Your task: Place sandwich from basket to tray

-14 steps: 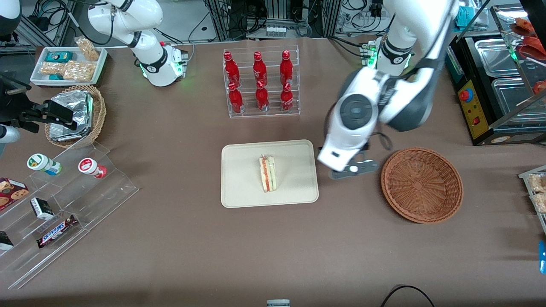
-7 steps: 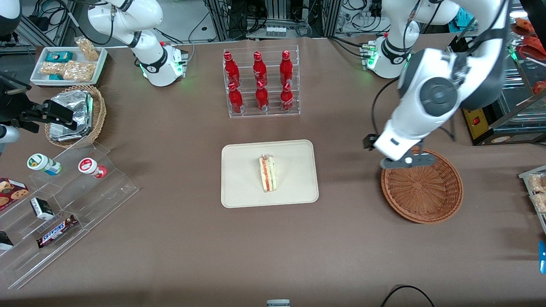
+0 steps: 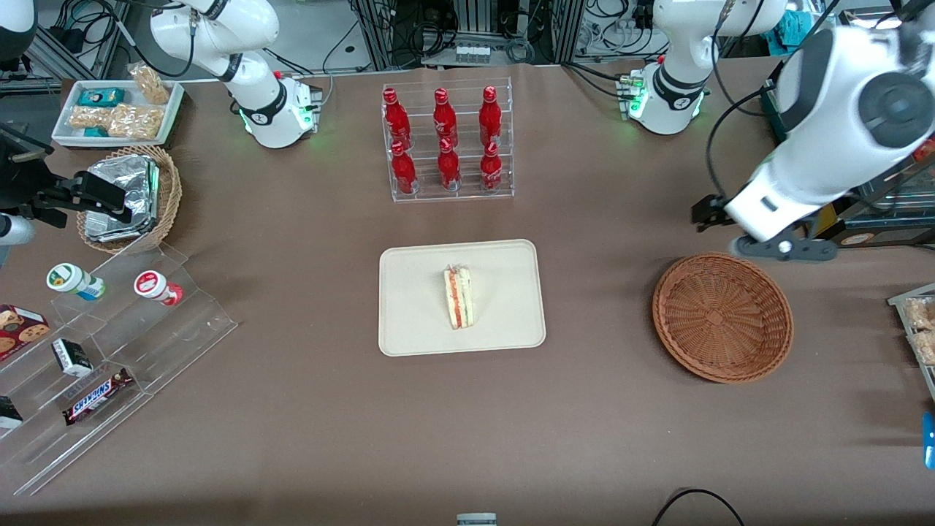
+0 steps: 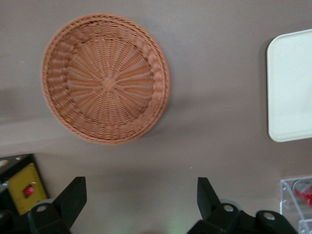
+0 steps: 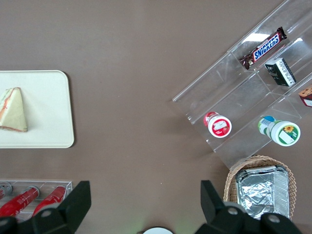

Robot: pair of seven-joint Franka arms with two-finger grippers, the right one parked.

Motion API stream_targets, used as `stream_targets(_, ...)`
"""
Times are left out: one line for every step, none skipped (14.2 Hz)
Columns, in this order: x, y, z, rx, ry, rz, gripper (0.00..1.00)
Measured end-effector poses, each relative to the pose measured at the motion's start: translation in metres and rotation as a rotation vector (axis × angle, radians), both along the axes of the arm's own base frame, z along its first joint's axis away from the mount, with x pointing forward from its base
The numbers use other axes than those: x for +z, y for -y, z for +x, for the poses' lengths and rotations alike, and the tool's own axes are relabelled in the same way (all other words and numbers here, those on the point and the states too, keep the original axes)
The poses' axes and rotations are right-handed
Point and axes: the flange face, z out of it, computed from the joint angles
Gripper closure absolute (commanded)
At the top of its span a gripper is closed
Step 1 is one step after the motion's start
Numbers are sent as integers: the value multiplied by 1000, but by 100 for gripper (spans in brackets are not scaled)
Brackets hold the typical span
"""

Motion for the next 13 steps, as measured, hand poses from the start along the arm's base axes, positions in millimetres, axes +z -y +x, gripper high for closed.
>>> stream_targets(10, -12, -2, -7, 12, -3, 0)
stream_targets(21, -21, -2, -3, 28, -5, 0)
stream_targets(30, -30, -2, 7, 43, -7, 0)
stream_targets(38, -38, -1, 22, 57, -9, 0)
stream_targets(44, -47, 1, 37, 69, -11, 0)
stream_targets(48, -55, 2, 52, 77, -12, 0)
stream_targets(52, -62, 3, 64, 85, -13, 0)
stream_targets(56, -68, 4, 74, 94, -14, 0)
stream_targets(61, -71, 5, 81, 104, -16, 0)
stream_targets(65, -73, 5, 86, 112, -20, 0)
stream_targets(68, -75, 6, 91, 118, -31, 0)
stream_targets(69, -76, 6, 97, 119, -41, 0)
stream_targets(69, -78, 6, 103, 120, -47, 0)
